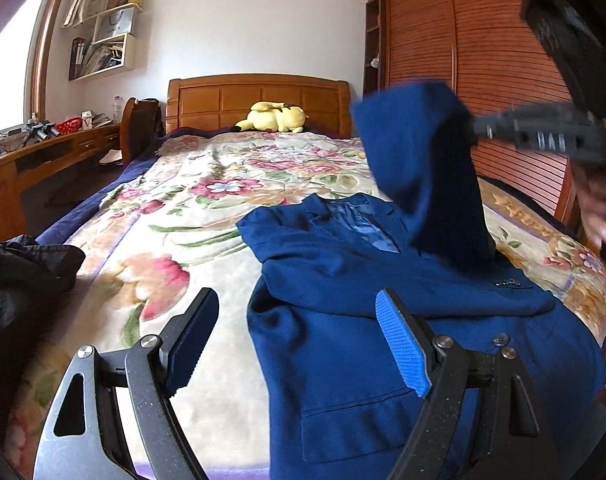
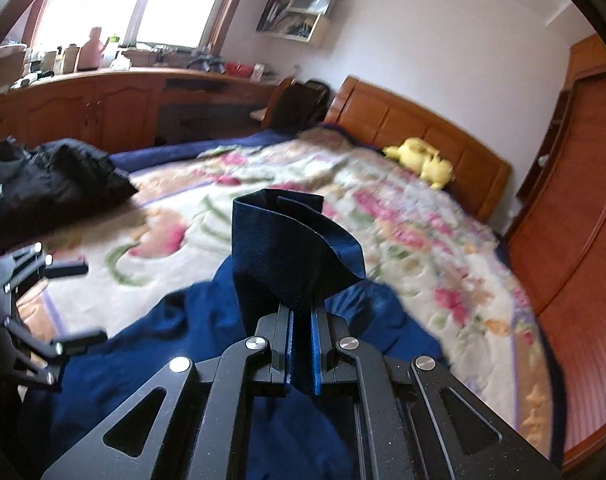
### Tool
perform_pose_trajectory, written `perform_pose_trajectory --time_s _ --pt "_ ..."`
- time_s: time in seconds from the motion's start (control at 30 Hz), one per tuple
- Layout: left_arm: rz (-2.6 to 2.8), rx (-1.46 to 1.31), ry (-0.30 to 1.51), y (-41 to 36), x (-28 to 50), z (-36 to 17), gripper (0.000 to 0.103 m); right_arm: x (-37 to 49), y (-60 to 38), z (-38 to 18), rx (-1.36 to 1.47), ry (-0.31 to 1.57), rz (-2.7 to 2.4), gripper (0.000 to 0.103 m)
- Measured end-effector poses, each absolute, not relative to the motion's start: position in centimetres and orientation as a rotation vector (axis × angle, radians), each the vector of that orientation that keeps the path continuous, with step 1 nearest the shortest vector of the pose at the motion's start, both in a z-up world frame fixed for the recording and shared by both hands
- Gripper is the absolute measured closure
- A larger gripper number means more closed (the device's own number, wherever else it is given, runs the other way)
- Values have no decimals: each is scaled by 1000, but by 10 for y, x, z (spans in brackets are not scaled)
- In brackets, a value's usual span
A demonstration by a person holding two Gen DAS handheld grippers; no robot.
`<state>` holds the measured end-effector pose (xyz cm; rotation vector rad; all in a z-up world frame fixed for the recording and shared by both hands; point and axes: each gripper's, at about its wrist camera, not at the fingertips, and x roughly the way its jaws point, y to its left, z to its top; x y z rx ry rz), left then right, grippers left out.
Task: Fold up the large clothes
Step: 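Lift the sleeve cuff with the right tool and fold it across the jacket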
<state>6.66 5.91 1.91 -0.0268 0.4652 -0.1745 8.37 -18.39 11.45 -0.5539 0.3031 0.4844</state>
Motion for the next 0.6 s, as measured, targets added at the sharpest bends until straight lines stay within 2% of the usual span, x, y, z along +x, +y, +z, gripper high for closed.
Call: perform_pose_trajectory --time_s 0.33,0.4,0.47,0.53,0.6 --pt "-144 -47 454 71 67 18 21 86 -181 116 -508 407 532 95" --pt "-141 -51 454 72 68 19 21 88 -179 120 -488 421 542 84" --pt "-139 -52 454 72 68 18 21 86 -178 118 -465 419 570 62" --pt "-136 -51 453 73 68 18 21 83 -180 116 -449 398 592 51" --pt "-133 -53 452 74 68 18 21 78 -184 115 -448 379 595 49"
